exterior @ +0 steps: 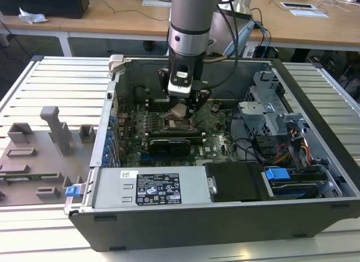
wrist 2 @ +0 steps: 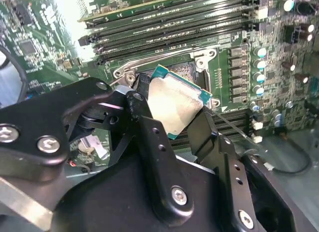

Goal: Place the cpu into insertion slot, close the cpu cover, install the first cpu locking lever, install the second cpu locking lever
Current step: 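Place the cpu into insertion slot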

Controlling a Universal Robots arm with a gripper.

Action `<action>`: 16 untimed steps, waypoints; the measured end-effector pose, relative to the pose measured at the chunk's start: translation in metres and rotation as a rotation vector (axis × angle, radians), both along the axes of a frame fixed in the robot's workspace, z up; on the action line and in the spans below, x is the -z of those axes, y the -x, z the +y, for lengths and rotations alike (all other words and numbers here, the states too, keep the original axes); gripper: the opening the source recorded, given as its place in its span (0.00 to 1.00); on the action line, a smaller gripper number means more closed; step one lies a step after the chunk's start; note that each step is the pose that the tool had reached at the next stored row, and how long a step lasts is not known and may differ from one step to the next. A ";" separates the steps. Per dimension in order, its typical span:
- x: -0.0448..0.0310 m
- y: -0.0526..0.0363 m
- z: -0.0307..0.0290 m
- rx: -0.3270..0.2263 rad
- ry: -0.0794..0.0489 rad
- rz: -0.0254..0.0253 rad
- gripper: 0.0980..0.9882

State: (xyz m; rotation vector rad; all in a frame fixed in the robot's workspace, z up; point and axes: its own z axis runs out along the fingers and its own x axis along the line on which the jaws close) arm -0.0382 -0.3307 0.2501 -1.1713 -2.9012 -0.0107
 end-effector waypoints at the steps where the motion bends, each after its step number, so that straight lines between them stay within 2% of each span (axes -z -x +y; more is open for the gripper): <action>1: 0.0001 0.0000 0.0000 0.015 0.000 0.0000 0.50; 6: 0.0009 0.0000 0.0000 0.125 0.001 0.0000 0.50; 9: 0.0012 0.0000 0.0000 0.172 0.002 0.0000 0.50; 11: 0.0016 0.0000 0.0000 0.235 0.002 0.0000 0.50; 16: 0.0021 0.0000 0.0000 0.311 0.004 -0.0001 0.50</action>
